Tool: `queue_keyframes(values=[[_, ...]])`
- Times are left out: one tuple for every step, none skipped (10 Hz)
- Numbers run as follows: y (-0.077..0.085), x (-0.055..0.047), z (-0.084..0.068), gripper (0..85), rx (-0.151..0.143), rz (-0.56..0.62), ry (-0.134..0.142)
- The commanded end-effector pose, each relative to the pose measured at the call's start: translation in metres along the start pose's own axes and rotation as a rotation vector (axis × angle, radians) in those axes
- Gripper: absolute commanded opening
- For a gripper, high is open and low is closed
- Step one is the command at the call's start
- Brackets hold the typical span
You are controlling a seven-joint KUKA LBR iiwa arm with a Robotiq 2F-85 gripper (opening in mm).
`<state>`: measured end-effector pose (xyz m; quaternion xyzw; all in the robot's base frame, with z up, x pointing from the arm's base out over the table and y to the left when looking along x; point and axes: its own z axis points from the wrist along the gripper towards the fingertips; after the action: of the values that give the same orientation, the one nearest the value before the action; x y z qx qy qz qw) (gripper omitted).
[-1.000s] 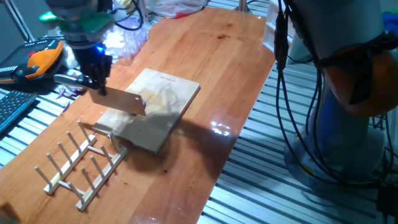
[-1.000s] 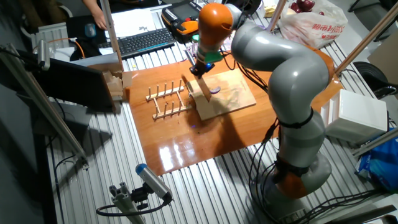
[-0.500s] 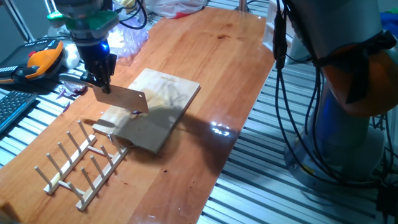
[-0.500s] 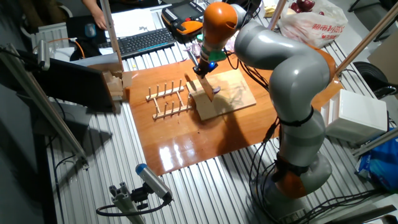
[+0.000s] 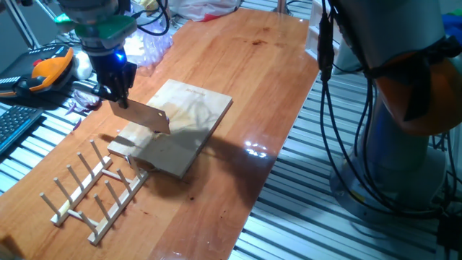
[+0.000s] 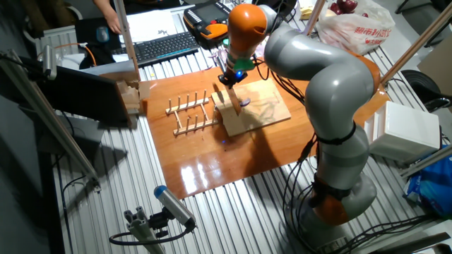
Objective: Chop the onions
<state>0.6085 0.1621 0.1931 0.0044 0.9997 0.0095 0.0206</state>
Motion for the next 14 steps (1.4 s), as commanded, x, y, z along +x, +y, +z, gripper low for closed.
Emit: queue_keyframes(values=[[0.000,0.000,0.000,0.0,0.009,-0.016,0.000],[-0.005,-0.001,0.001,0.0,0.025,-0.038,-0.005],[-0.019,-0.002,0.005,0.0,0.023,-0.030,0.001],[-0.032,-0.002,0.010,0.0,0.029,-0.010,0.004],[-0.049,0.000,0.016,0.0,0.022,-0.025,0.001],[-0.058,0.001,0.021,0.0,0.008,-0.040,0.006],[-0.064,0.003,0.024,0.0,0.011,-0.046,0.009],[-0.067,0.004,0.026,0.0,0.014,-0.049,0.011],[-0.068,0.004,0.028,0.0,0.018,-0.048,0.018],[-0.067,0.004,0.033,0.0,0.019,-0.043,0.014],[-0.065,0.006,0.042,0.0,0.016,-0.039,-0.005],[-0.065,0.005,0.053,0.0,0.013,-0.045,-0.017],[-0.067,0.005,0.063,0.0,0.005,-0.057,-0.034],[-0.070,0.004,0.069,0.0,0.007,-0.068,-0.046]])
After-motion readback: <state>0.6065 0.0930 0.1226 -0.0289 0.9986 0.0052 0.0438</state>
